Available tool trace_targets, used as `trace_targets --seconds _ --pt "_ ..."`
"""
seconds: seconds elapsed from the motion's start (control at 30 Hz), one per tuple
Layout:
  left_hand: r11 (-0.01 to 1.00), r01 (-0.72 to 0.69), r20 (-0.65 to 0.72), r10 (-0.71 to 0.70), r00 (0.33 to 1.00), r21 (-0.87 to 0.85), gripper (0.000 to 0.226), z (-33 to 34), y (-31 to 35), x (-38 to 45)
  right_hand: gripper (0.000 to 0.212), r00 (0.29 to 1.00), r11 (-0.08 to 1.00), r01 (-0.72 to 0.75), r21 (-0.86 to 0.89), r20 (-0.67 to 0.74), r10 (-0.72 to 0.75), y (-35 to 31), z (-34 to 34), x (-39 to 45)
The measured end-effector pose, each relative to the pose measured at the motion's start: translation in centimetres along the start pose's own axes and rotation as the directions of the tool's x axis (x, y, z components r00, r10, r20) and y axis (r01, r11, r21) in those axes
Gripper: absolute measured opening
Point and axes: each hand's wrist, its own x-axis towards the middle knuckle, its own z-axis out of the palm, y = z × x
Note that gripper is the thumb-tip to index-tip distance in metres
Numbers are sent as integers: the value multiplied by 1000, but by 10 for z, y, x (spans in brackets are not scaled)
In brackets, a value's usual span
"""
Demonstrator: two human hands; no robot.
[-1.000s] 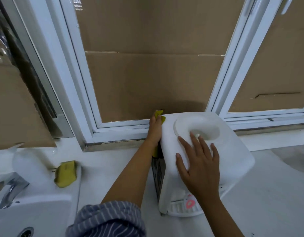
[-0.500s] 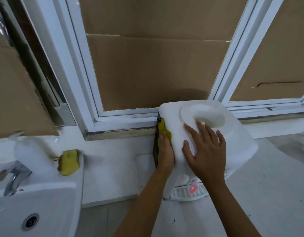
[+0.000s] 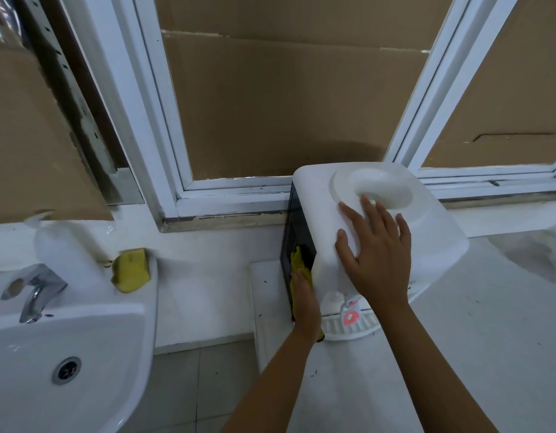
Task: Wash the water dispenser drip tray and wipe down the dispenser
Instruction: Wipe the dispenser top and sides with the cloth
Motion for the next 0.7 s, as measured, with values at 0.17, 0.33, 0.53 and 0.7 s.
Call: trace_targets --seconds 0.17,0.33,0.53,0.7 --pt "984 169 -90 -174 981 -56 89 -1 -62 11 50 1000 1000 10 11 -6 -10 0 -1 0" --pt "981 172 -57 -177 983 -87 83 4 4 3 51 1000 1000 7 3 -11 -7 -1 -1 0" --pt "974 97 3 -98 995 -205 78 22 24 5 51 1000 1000 6 -2 -15 -6 1 2 0" --pt "927 288 -38 -305 951 -240 83 9 1 21 51 1000 1000 7 -3 -28 -8 1 3 1"
